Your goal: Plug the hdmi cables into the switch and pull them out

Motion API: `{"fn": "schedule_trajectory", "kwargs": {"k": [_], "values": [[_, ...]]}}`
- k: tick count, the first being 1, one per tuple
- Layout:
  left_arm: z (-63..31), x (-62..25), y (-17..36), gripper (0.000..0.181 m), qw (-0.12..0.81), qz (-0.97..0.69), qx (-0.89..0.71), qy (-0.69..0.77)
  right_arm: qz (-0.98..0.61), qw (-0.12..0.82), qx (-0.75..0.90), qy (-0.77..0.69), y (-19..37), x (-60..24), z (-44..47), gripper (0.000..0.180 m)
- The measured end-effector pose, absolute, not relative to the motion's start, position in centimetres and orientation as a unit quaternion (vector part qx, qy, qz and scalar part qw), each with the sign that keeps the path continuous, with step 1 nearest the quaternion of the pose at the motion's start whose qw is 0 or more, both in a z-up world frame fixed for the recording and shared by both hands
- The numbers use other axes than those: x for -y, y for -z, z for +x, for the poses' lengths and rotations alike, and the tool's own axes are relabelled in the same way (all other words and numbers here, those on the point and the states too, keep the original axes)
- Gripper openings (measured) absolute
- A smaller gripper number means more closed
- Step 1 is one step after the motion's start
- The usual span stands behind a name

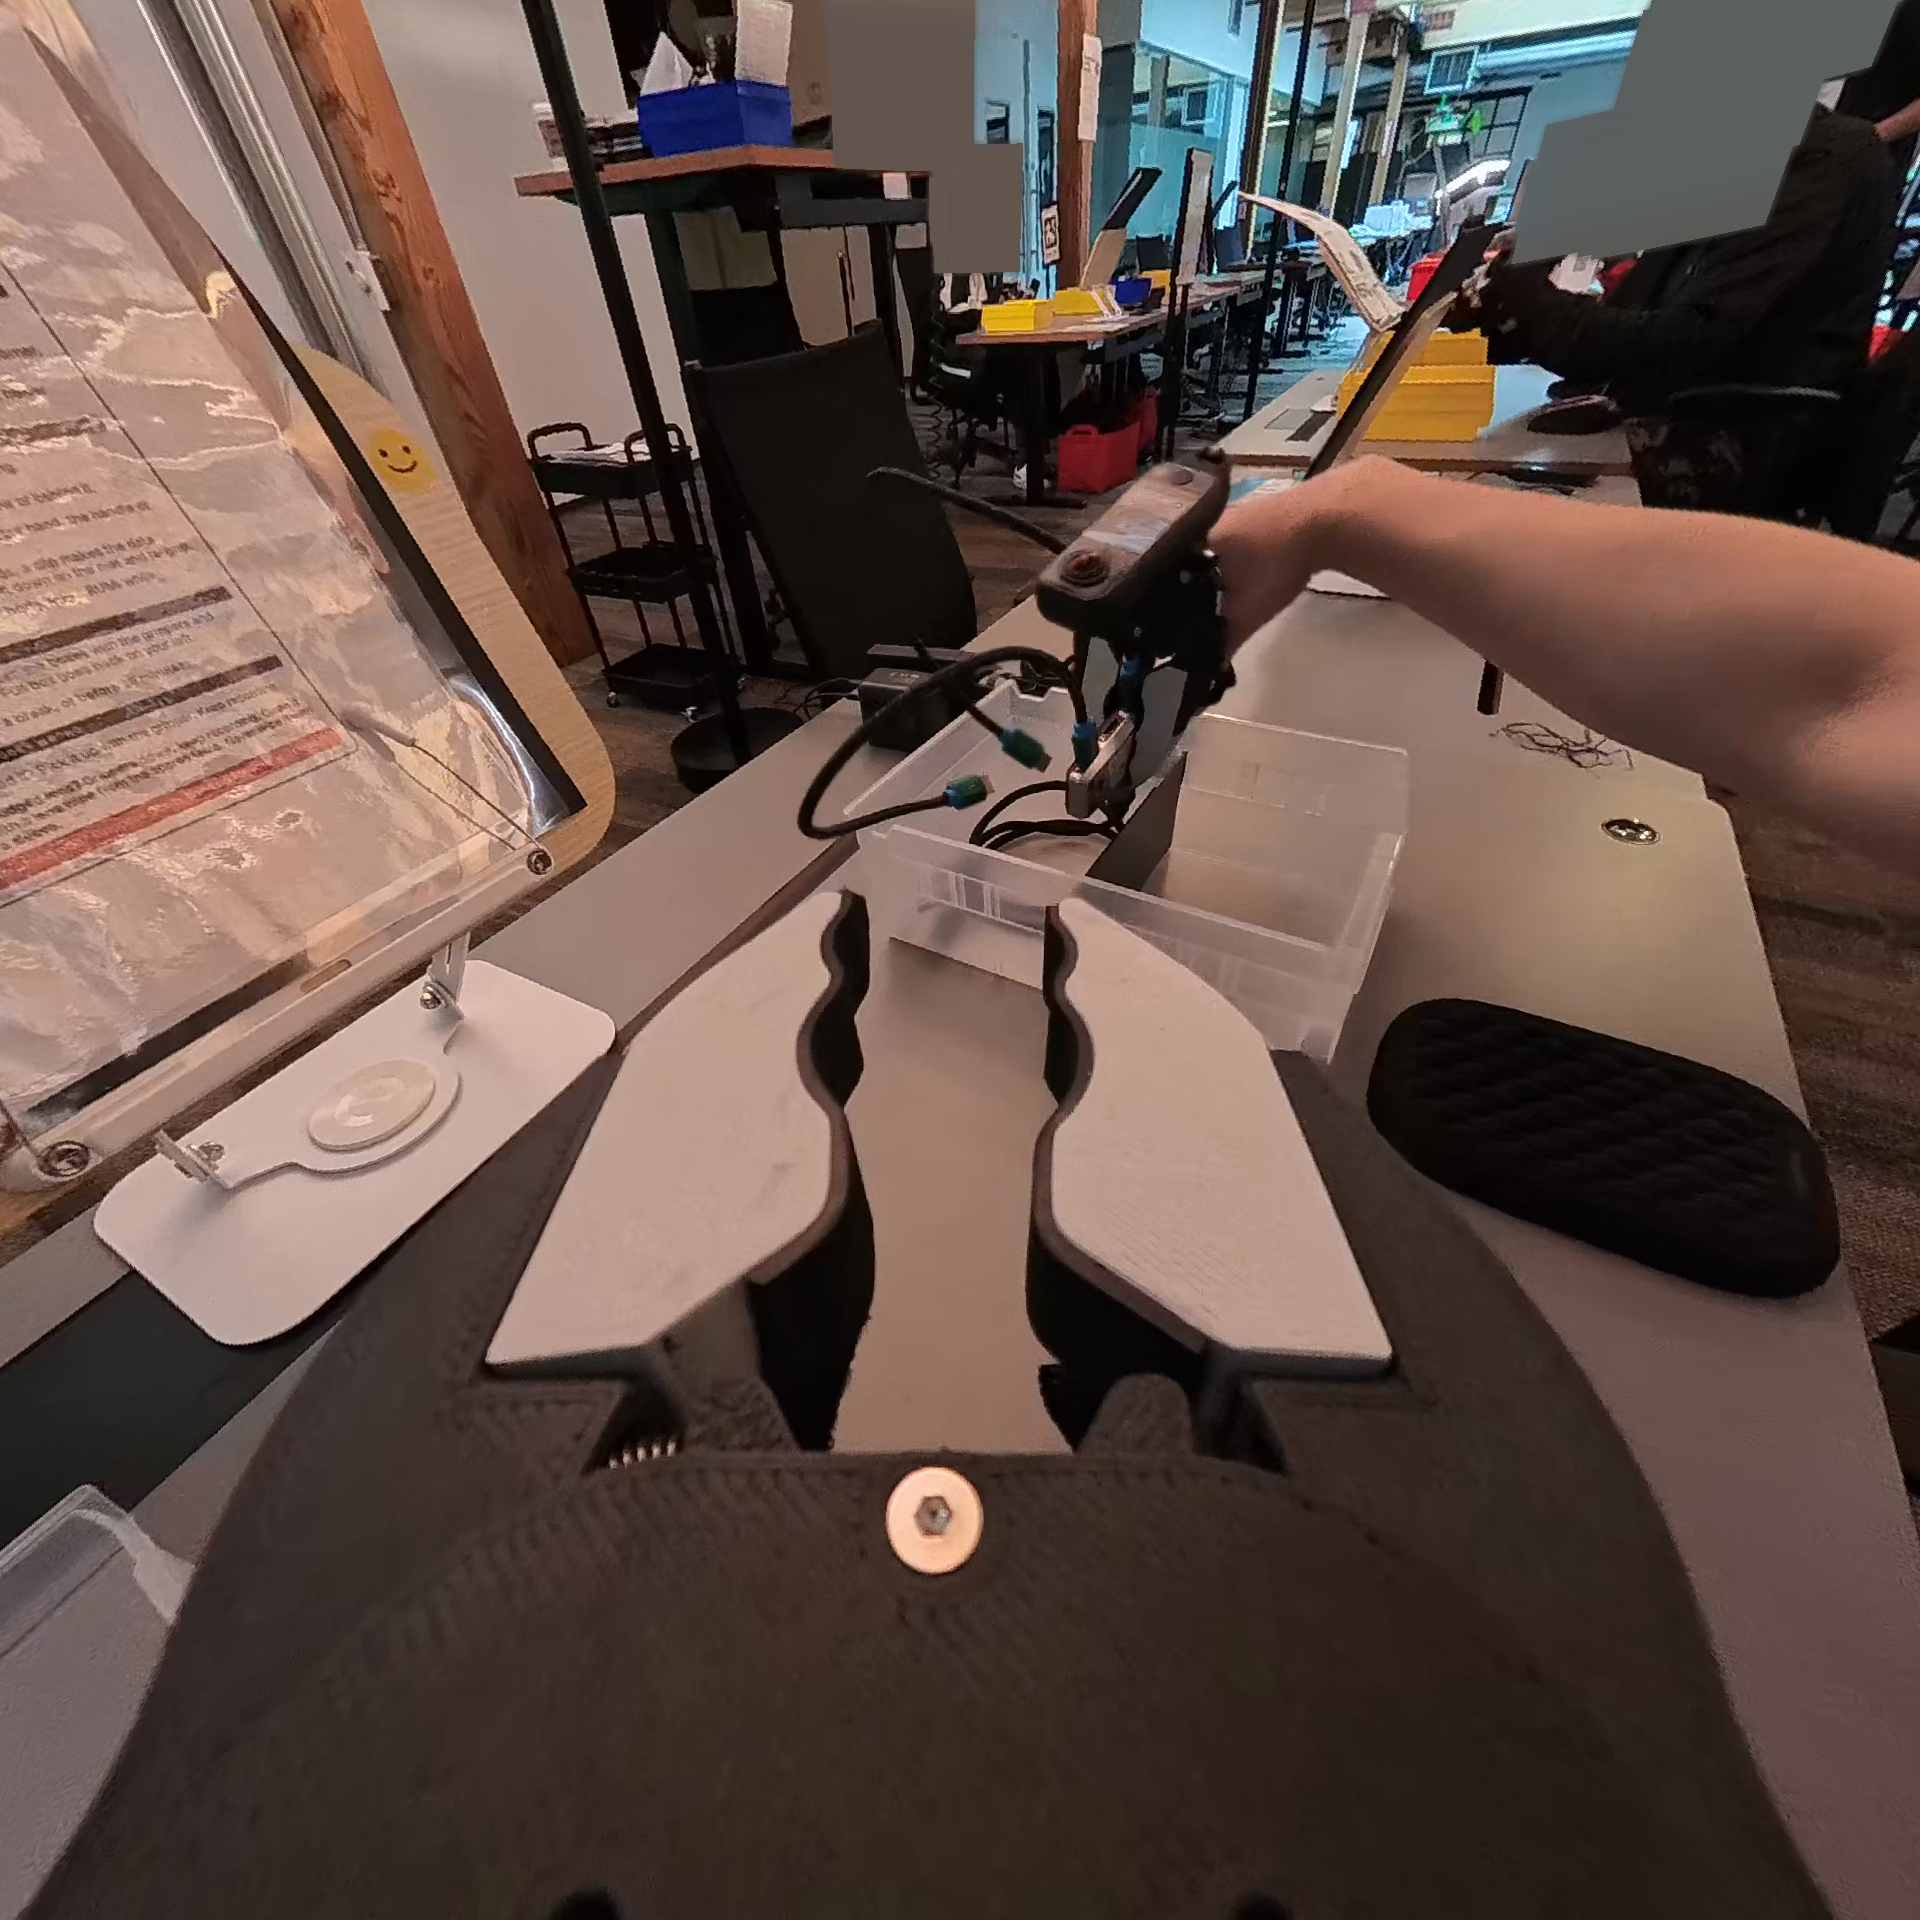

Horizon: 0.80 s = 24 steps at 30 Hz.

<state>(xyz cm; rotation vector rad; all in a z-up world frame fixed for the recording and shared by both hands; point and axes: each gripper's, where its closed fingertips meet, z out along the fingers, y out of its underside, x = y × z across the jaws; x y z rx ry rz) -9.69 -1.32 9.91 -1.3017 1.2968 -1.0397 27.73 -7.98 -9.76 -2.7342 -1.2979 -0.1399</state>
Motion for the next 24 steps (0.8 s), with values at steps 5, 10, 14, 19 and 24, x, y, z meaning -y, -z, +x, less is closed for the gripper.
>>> {"fn": "schedule_trajectory", "kwargs": {"k": [5, 10, 14, 19, 24], "values": [[-9.6, 1.3, -9.6, 0.032, 0.491, -0.538, -0.54, 0.422, -0.896, 0.019, 0.441, 0.057, 10.4, 7.7, 27.8, 0.023], [-9.6, 1.4, -9.8, 0.033, 0.489, -0.537, -0.537, 0.429, -0.902, 0.058, 0.421, 0.079, 9.9, 7.9, 28.0, 0.025], [-9.7, 1.6, -10.0, 0.034, 0.487, -0.536, -0.539, 0.431, -0.91, 0.064, 0.4, 0.091, 8.9, 8.7, 28.2, 0.027], [-10.0, 1.9, -10.4, 0.035, 0.489, -0.531, -0.538, 0.435, -0.915, 0.122, 0.37, 0.107, 7.1, 8.6, 28.5, 0.051], [-10.3, 2.0, -10.9, 0.035, 0.491, -0.527, -0.536, 0.44, -0.918, 0.166, 0.346, 0.1, 6.1, 10.0, 28.4, 0.054]]}}
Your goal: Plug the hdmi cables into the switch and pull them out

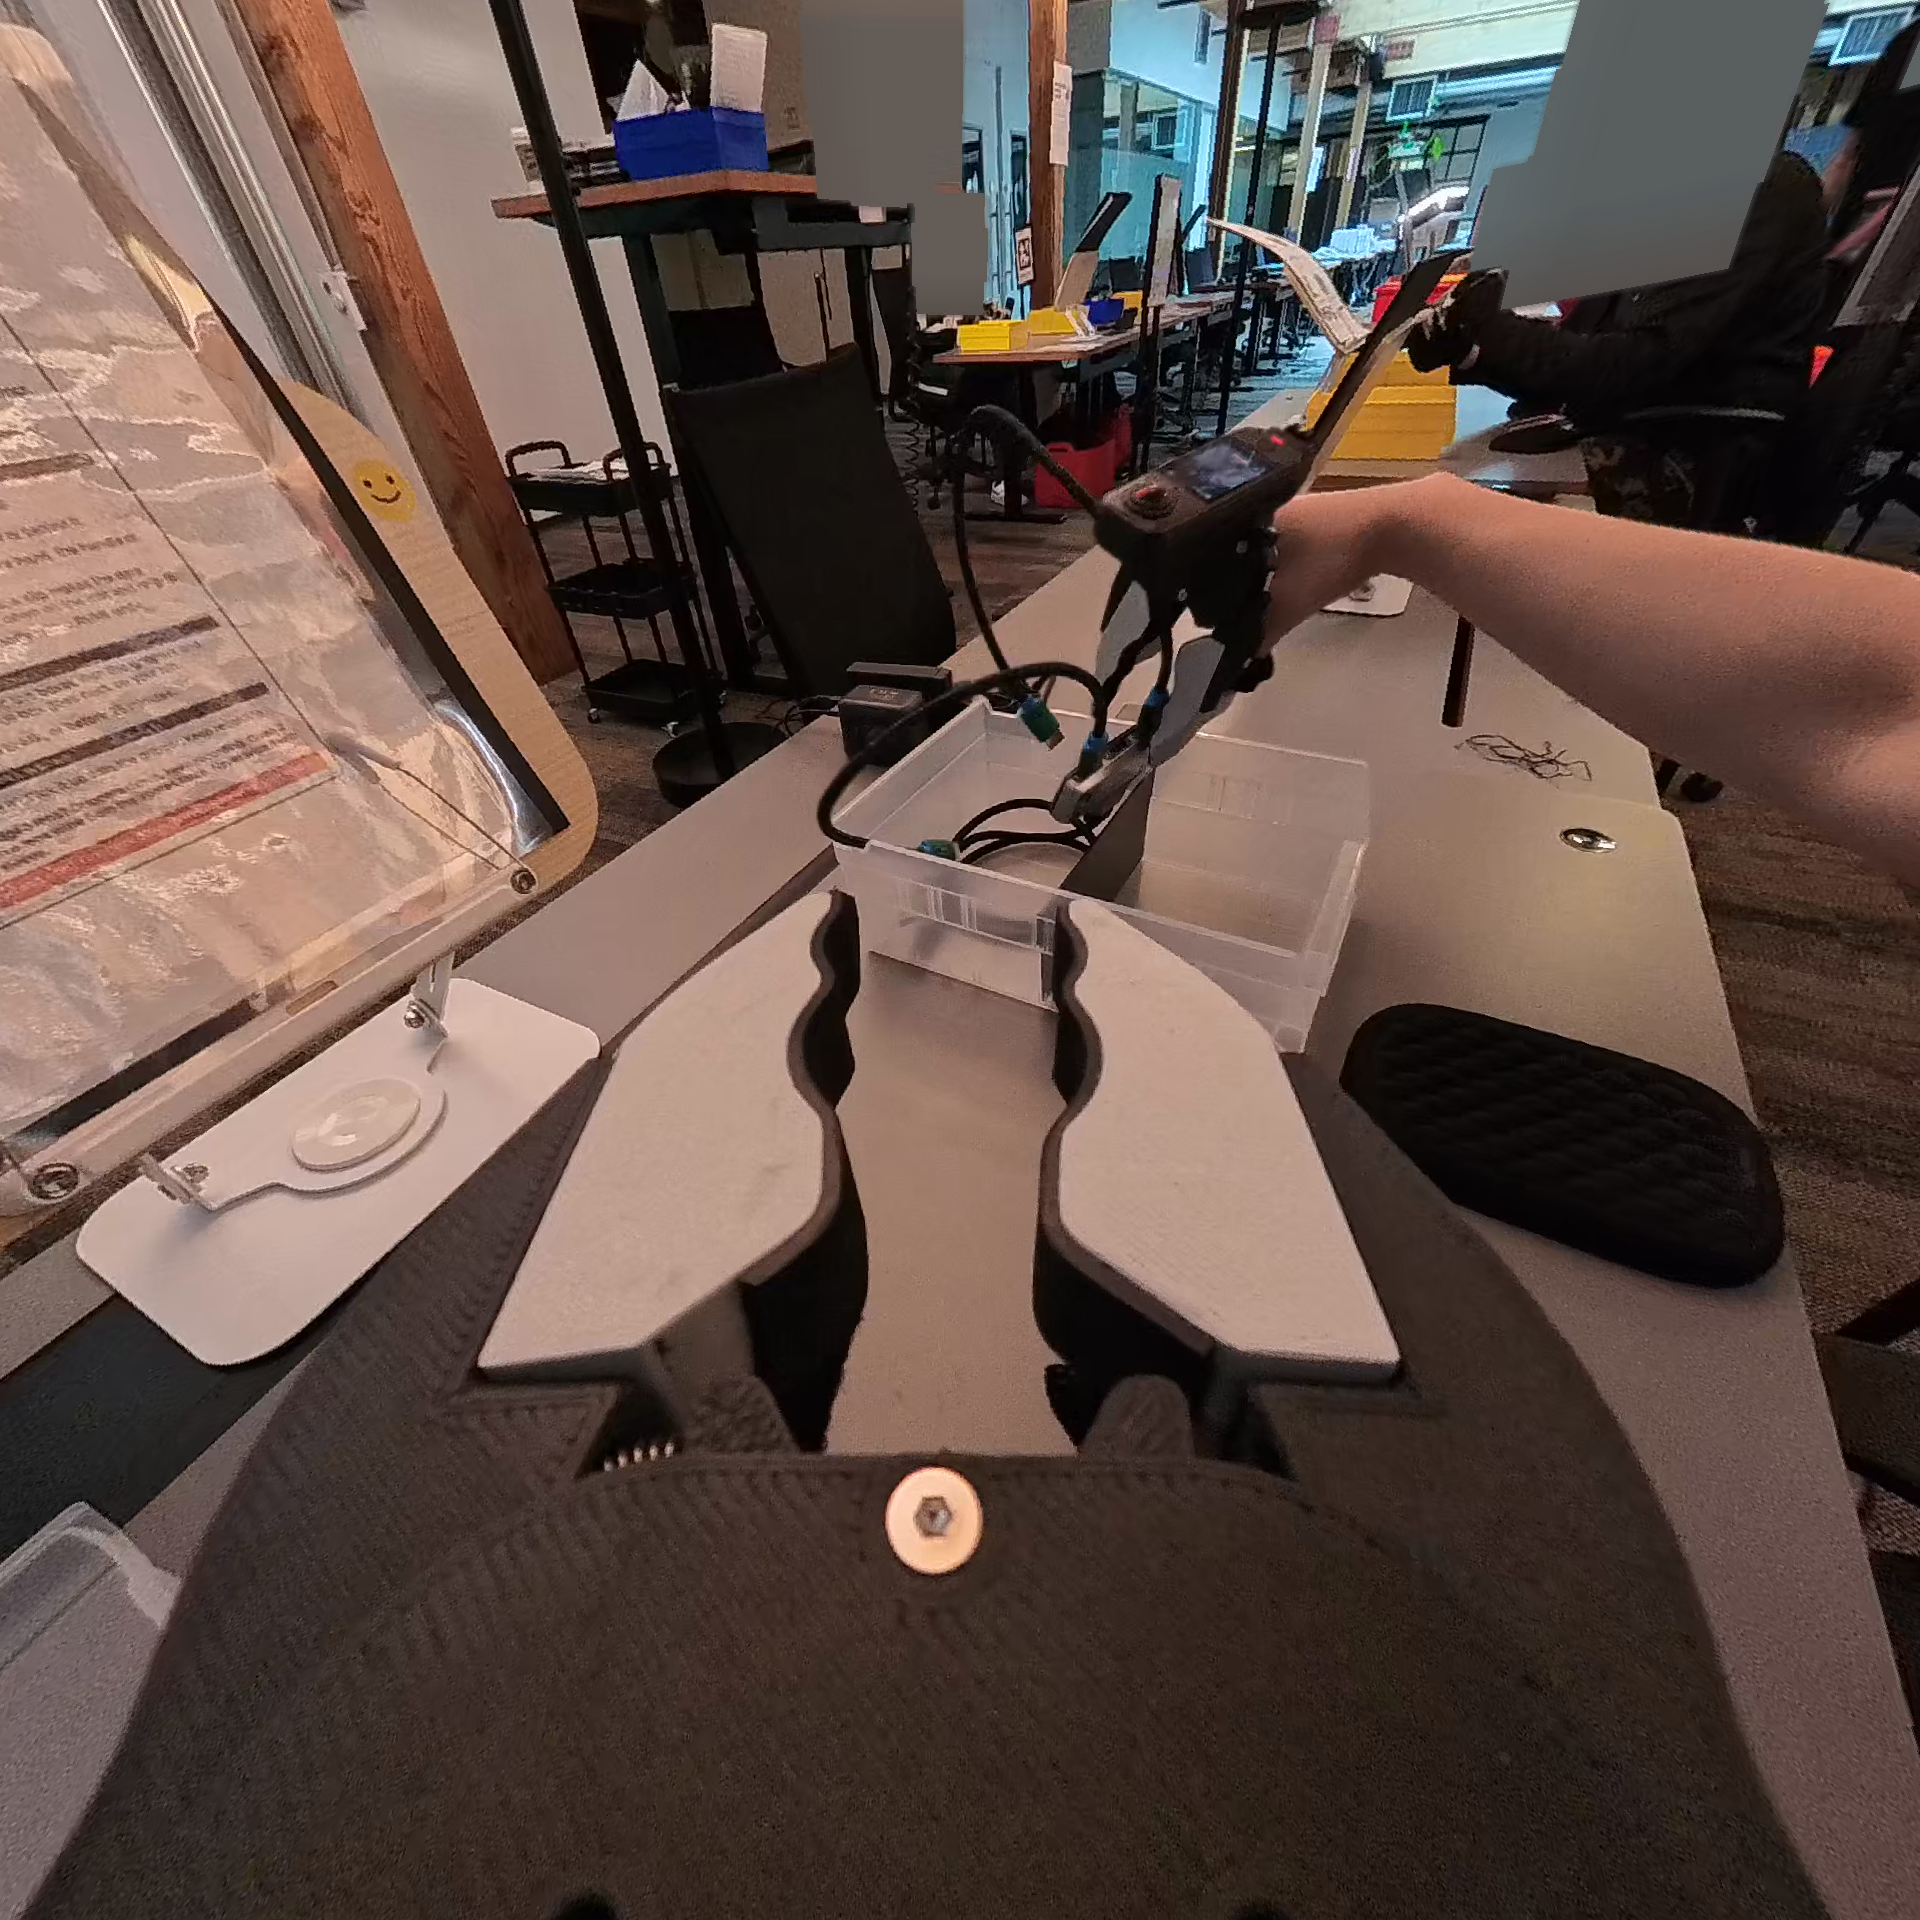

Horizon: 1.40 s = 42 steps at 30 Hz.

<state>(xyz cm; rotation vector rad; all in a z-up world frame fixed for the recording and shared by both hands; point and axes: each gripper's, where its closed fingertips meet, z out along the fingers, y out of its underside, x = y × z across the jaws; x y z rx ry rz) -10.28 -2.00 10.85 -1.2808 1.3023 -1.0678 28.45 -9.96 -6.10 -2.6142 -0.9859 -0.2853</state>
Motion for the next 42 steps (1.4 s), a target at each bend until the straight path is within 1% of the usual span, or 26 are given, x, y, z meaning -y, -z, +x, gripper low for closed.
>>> {"fn": "schedule_trajectory", "kwargs": {"k": [5, 6, 12, 15, 17, 20, 21, 22, 31, 34, 42], "values": [[-10.4, 2.1, -11.1, 0.035, 0.49, -0.525, -0.534, 0.446, -0.918, 0.213, 0.319, 0.101, 5.7, 11.6, 28.9, 0.05], [-10.4, 2.1, -11.1, 0.035, 0.489, -0.525, -0.534, 0.447, -0.917, 0.225, 0.315, 0.096, 5.6, 11.8, 28.9, 0.047], [-10.4, 2.3, -11.1, 0.035, 0.488, -0.524, -0.535, 0.448, -0.911, 0.273, 0.295, 0.095, 5.8, 12.8, 28.8, 0.047], [-10.3, 2.4, -11.1, 0.035, 0.487, -0.524, -0.536, 0.449, -0.895, 0.312, 0.303, 0.098, 5.4, 12.6, 28.1, 0.033], [-10.3, 2.4, -11.0, 0.035, 0.486, -0.525, -0.537, 0.448, -0.885, 0.332, 0.309, 0.104, 5.3, 12.1, 27.6, 0.032], [-10.2, 2.4, -10.8, 0.035, 0.483, -0.526, -0.538, 0.447, -0.891, 0.316, 0.308, 0.103, 6.2, 12.1, 27.8, 0.03], [-10.2, 2.4, -10.9, 0.035, 0.483, -0.526, -0.538, 0.447, -0.891, 0.317, 0.306, 0.11, 6.2, 11.9, 28.0, 0.023], [-10.2, 2.4, -10.9, 0.035, 0.483, -0.526, -0.538, 0.447, -0.89, 0.318, 0.309, 0.11, 6.3, 11.8, 27.9, 0.023], [-9.9, 2.5, -10.4, 0.035, 0.477, -0.529, -0.542, 0.445, -0.918, 0.285, 0.269, 0.062, 5.6, 10.5, 28.4, 0.022], [-9.8, 2.6, -10.4, 0.035, 0.477, -0.529, -0.545, 0.442, -0.931, 0.253, 0.261, 0.036, 6.1, 10.5, 28.7, 0.023], [-9.7, 2.7, -10.3, 0.035, 0.474, -0.529, -0.546, 0.445, -0.942, 0.214, 0.257, 0.014, 7.0, 10.2, 28.9, 0.023]]}}
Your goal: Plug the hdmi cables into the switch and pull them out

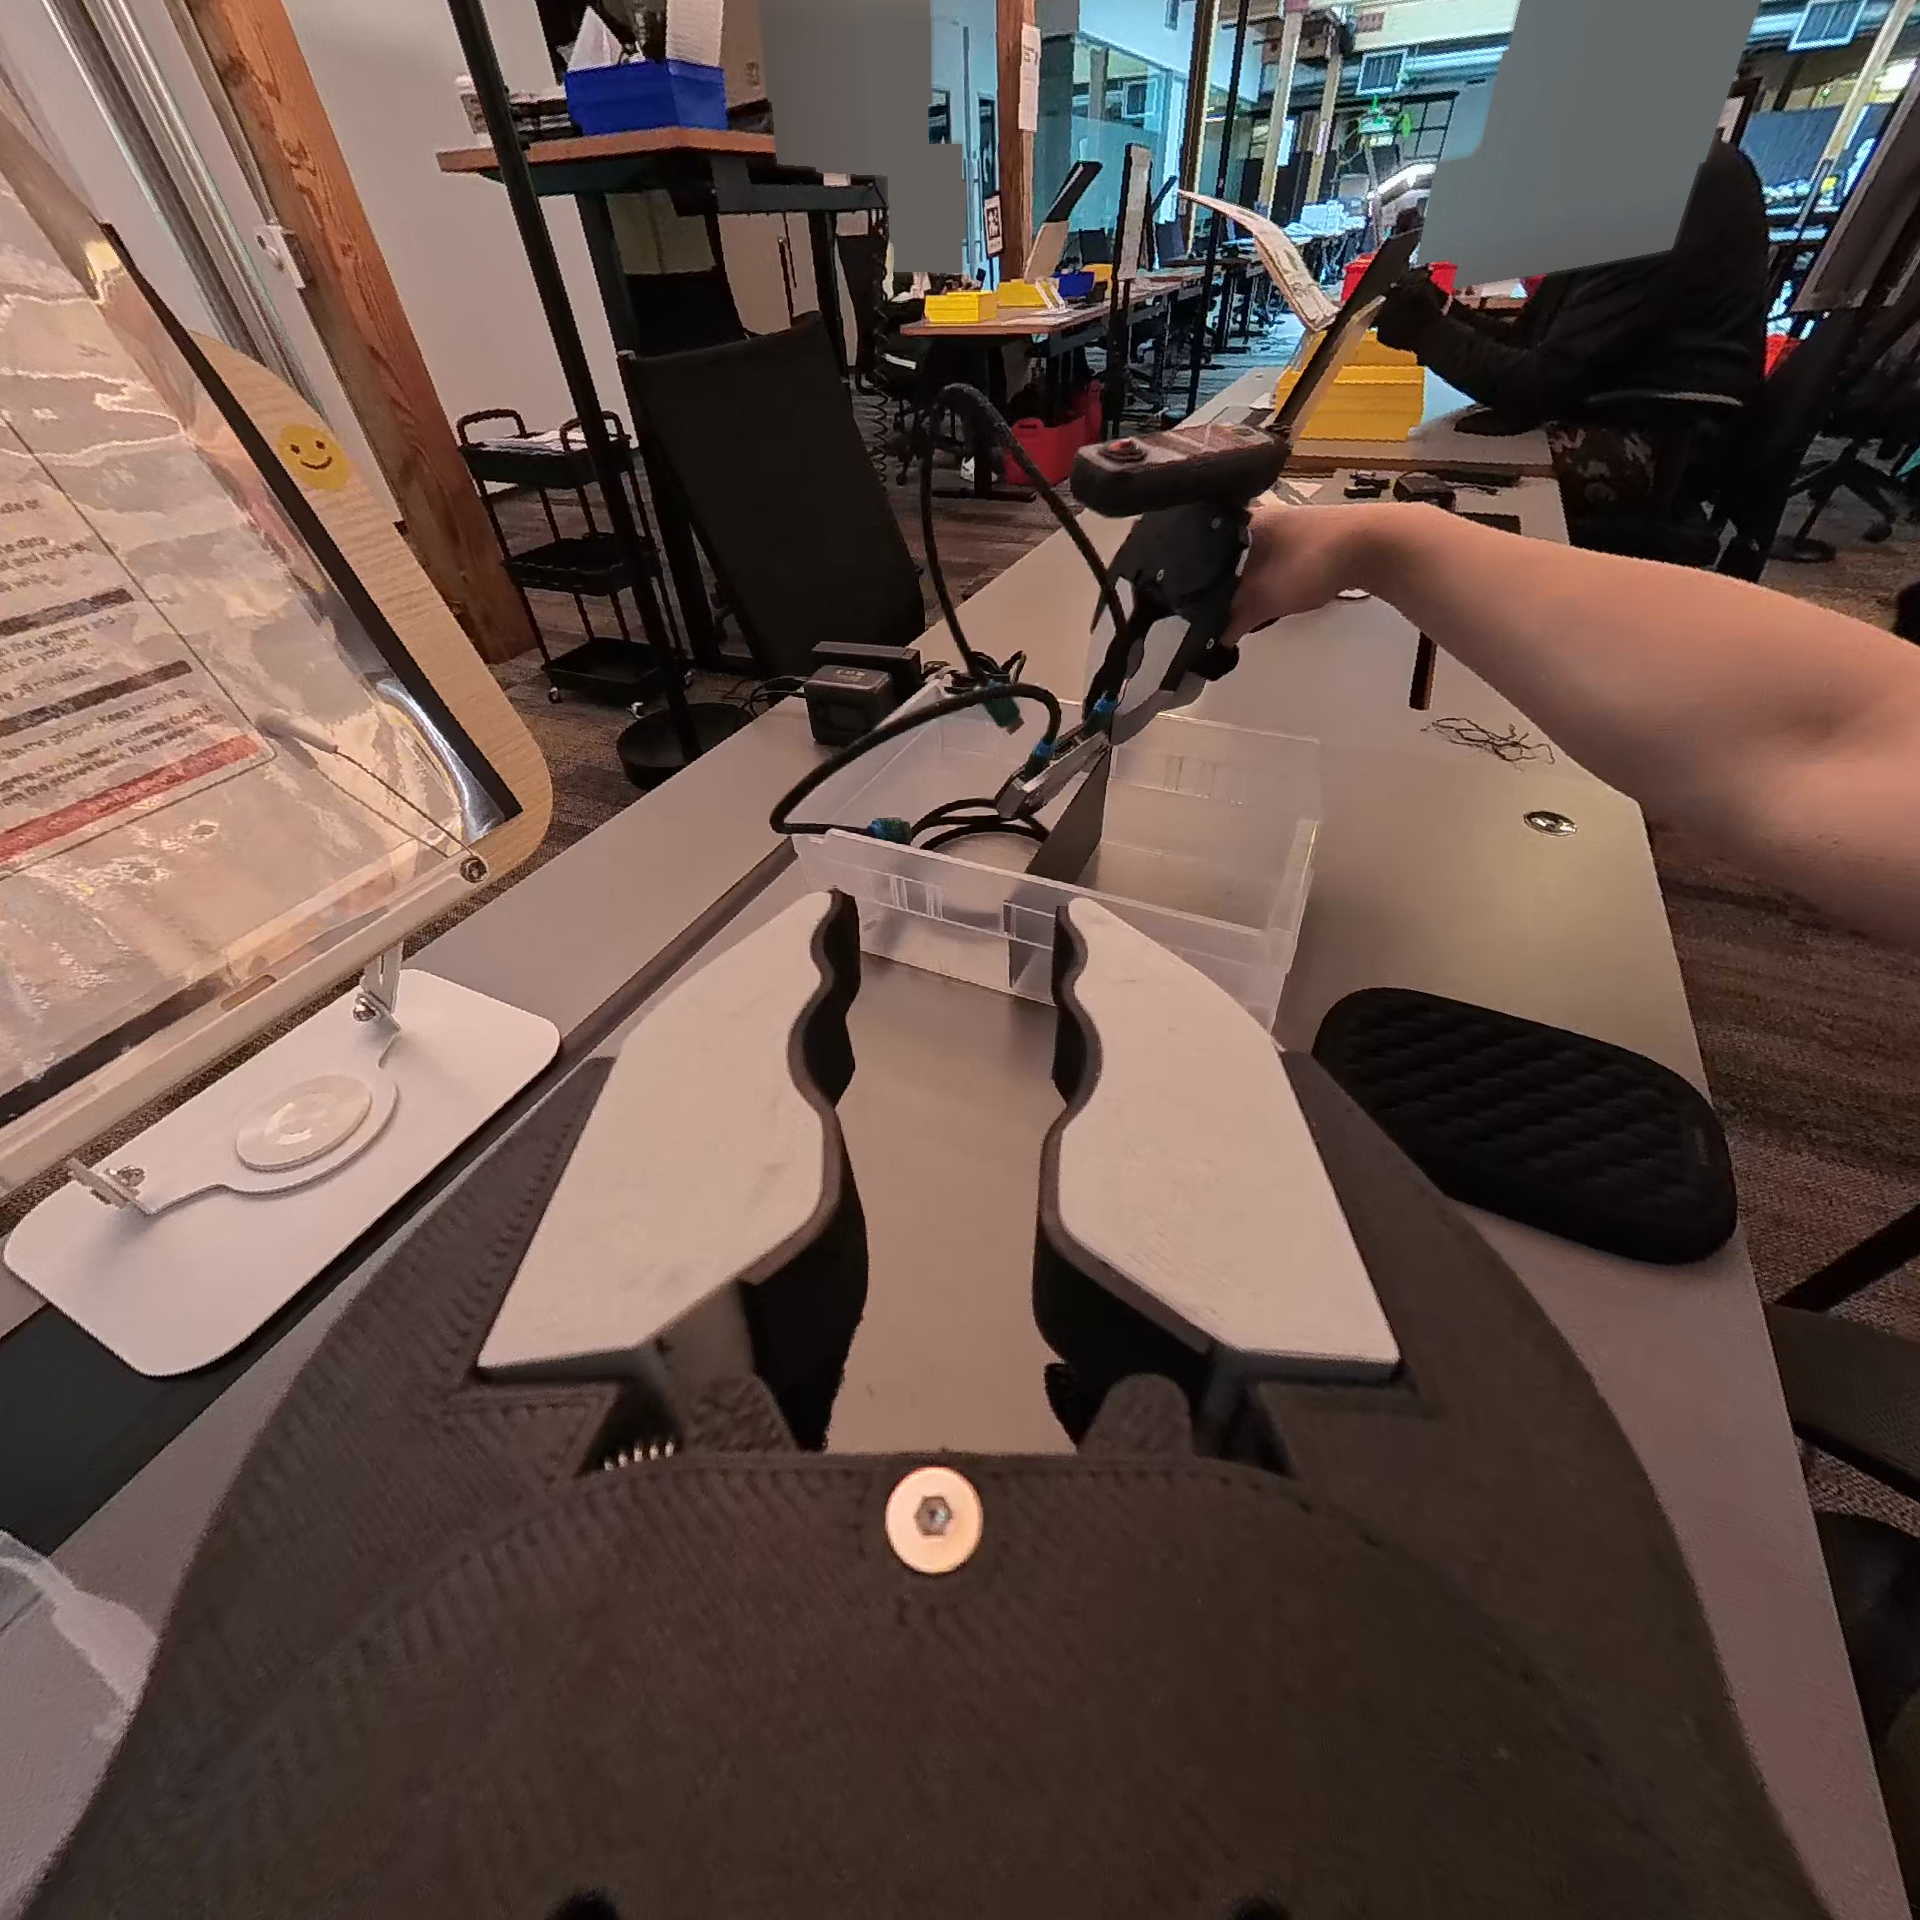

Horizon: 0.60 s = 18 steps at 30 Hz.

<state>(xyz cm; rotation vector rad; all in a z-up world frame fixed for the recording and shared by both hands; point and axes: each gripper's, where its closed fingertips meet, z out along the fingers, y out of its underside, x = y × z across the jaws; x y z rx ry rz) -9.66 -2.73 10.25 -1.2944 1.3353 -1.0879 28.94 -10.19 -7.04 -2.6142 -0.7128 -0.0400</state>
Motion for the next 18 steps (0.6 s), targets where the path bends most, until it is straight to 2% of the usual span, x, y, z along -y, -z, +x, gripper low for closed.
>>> {"fn": "schedule_trajectory", "kwargs": {"k": [5, 13, 18], "values": [[-9.56, 3.04, -10.25, 0.035, 0.473, -0.526, -0.549, 0.445, -0.947, 0.222, 0.233, -0.012, 7.32, 9.95, 29.02, 0.024], [-9.73, 3.13, -10.45, 0.034, 0.475, -0.524, -0.549, 0.446, -0.931, 0.293, 0.216, -0.017, 7.14, 9.37, 29.11, 0.024], [-9.97, 3.05, -10.7, 0.035, 0.477, -0.523, -0.546, 0.449, -0.929, 0.306, 0.208, -0.022, 7.13, 9.92, 29.0, 0.034]]}}
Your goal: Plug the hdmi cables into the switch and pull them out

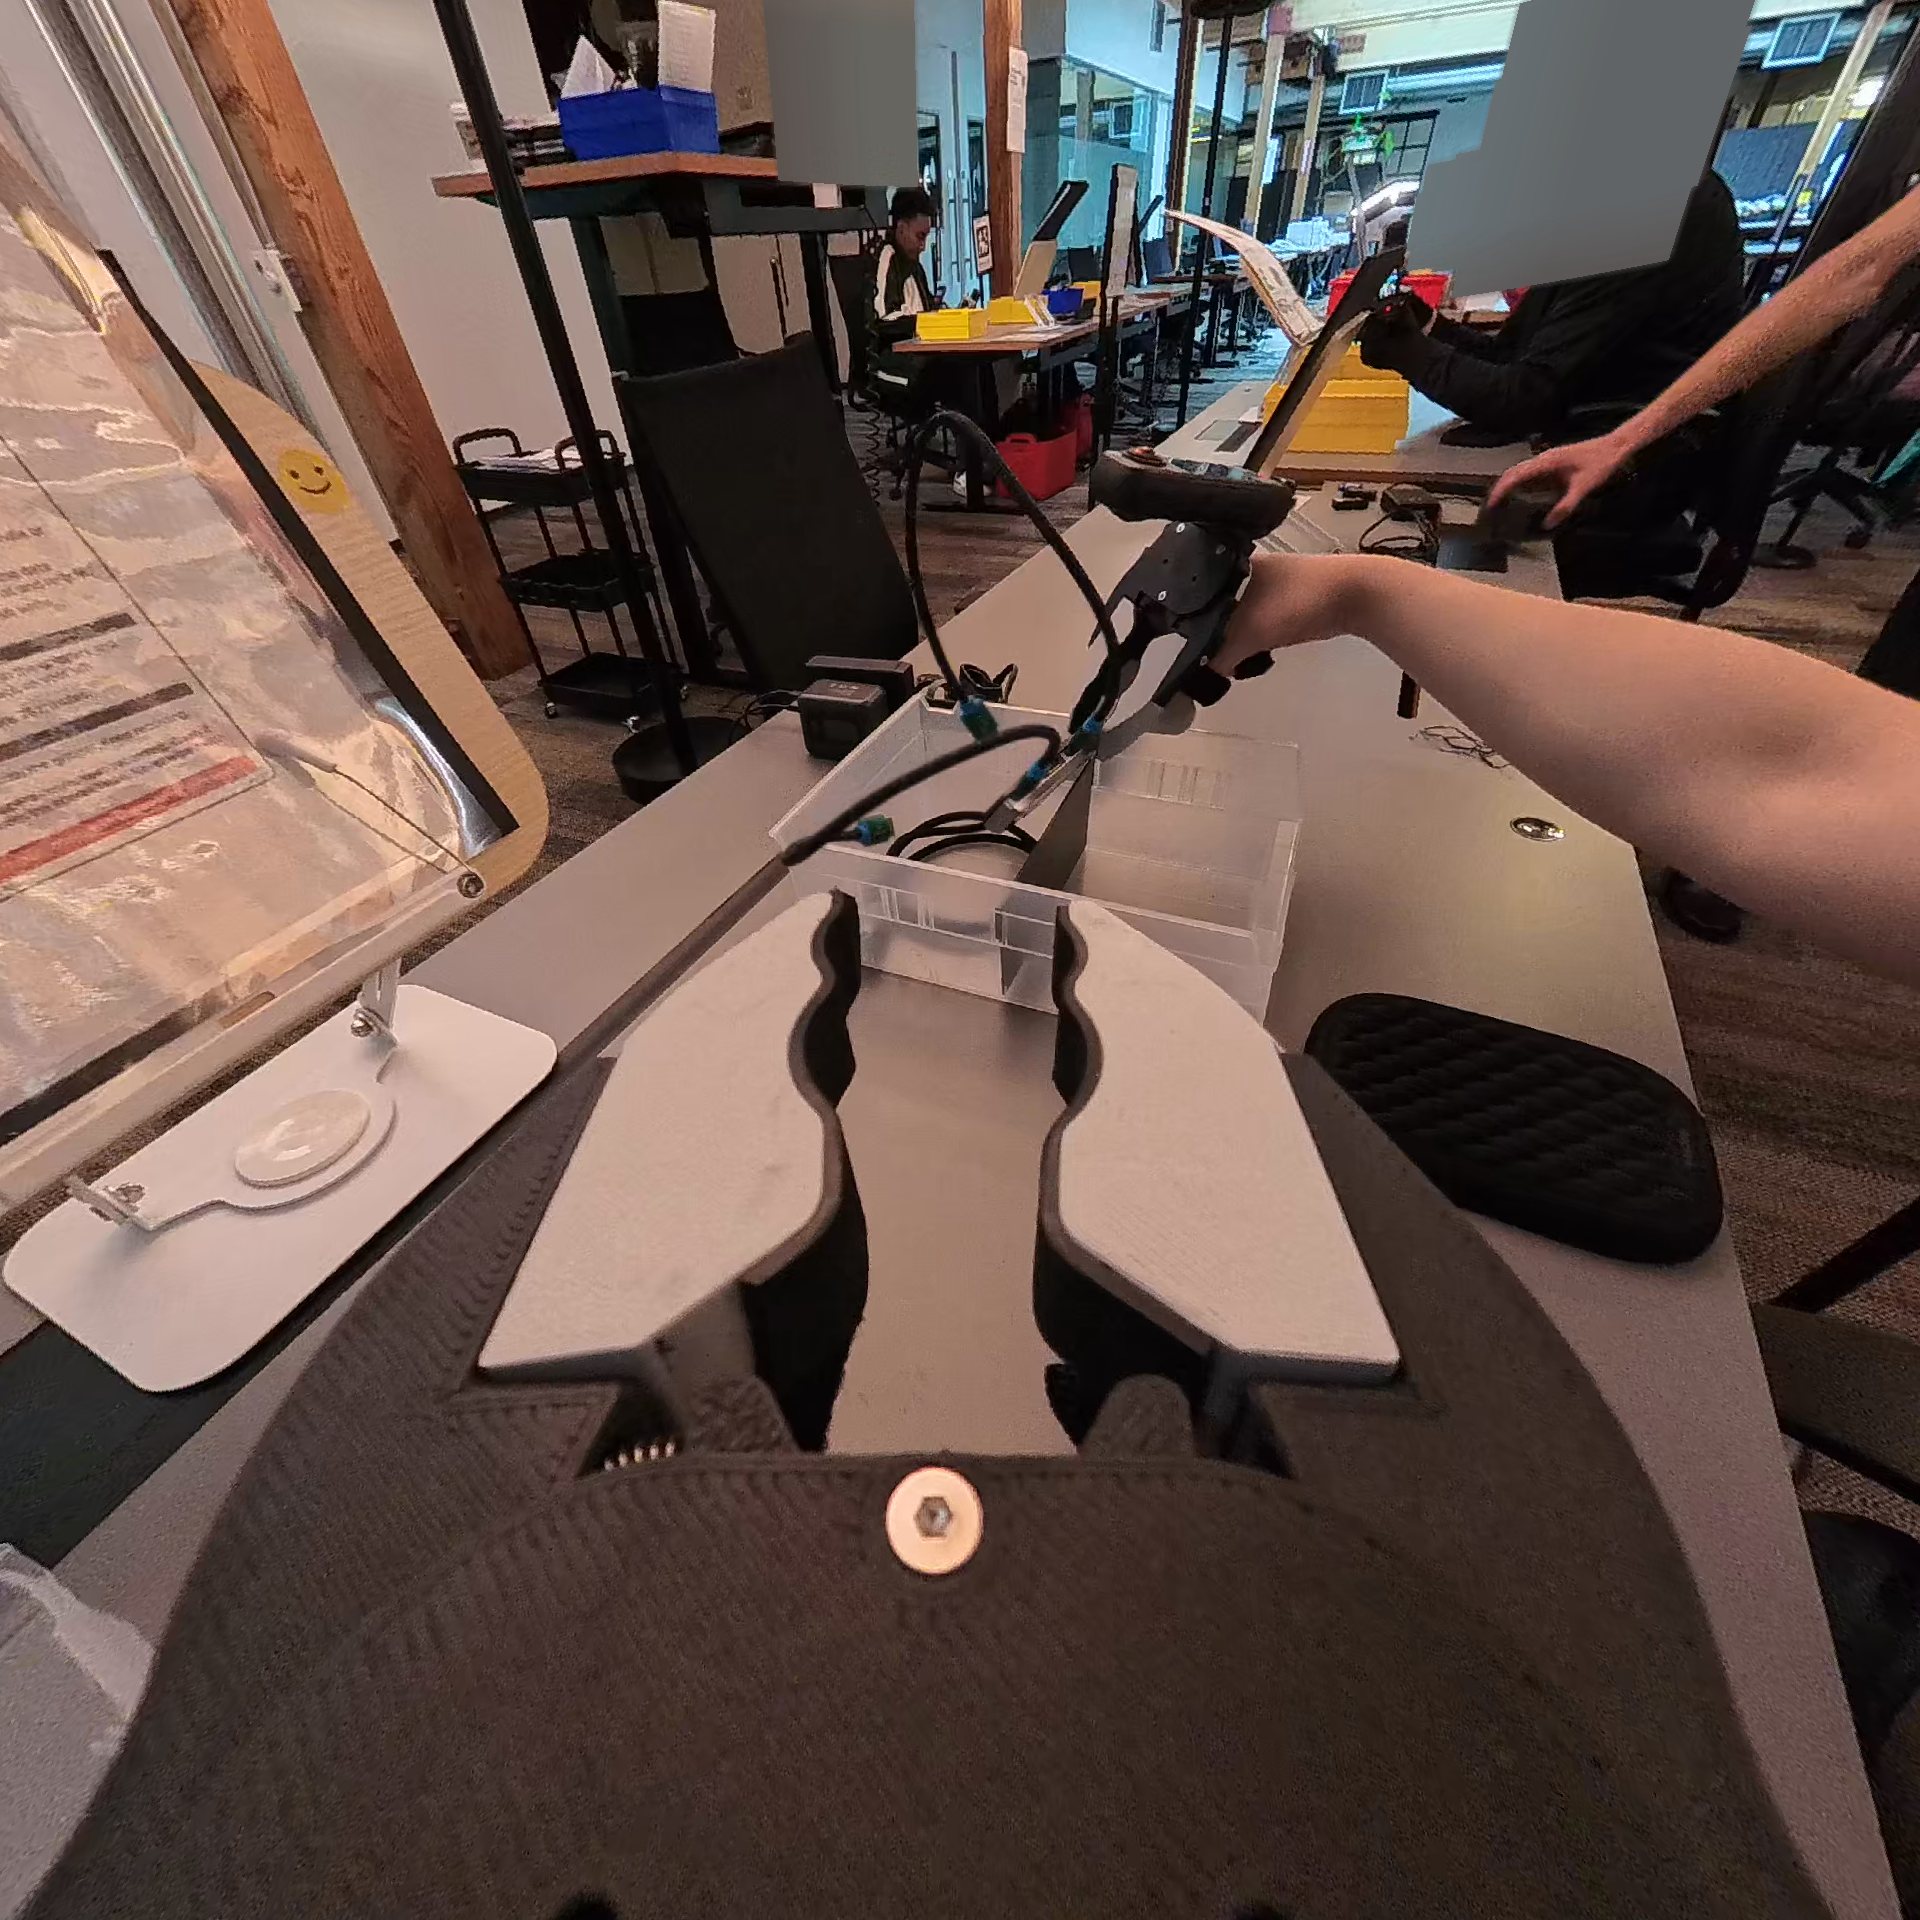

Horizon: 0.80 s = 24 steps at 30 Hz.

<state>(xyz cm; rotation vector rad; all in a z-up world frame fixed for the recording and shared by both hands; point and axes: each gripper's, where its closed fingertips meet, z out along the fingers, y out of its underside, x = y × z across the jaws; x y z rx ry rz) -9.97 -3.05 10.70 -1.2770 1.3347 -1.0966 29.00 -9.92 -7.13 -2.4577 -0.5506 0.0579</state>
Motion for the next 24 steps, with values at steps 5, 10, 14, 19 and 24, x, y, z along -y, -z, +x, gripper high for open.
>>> {"fn": "schedule_trajectory", "kwargs": {"k": [5, 10, 14, 19, 24], "values": [[-10.2, 3.0, -11.0, 0.035, 0.479, -0.521, -0.544, 0.451, -0.924, 0.316, 0.215, -0.003, 6.8, 10.8, 29.0, 0.038], [-10.6, 2.9, -11.3, 0.035, 0.481, -0.52, -0.541, 0.453, -0.909, 0.358, 0.212, 0.021, 4.8, 11.9, 28.8, 0.04], [-11.2, 2.6, -11.8, 0.035, 0.486, -0.52, -0.535, 0.455, -0.867, 0.464, 0.177, 0.047, 0.1, 12.8, 27.9, 0.042], [-12.5, 1.2, -12.1, 0.038, 0.49, -0.534, -0.526, 0.446, -0.804, 0.577, 0.083, 0.115, -6.5, 14.9, 26.3, 0.045], [-14.5, -0.8, -13.0, 0.04, 0.504, -0.548, -0.496, 0.447, -0.738, 0.653, 0.08, 0.151, -13.9, 15.2, 20.7, 0.067]]}}
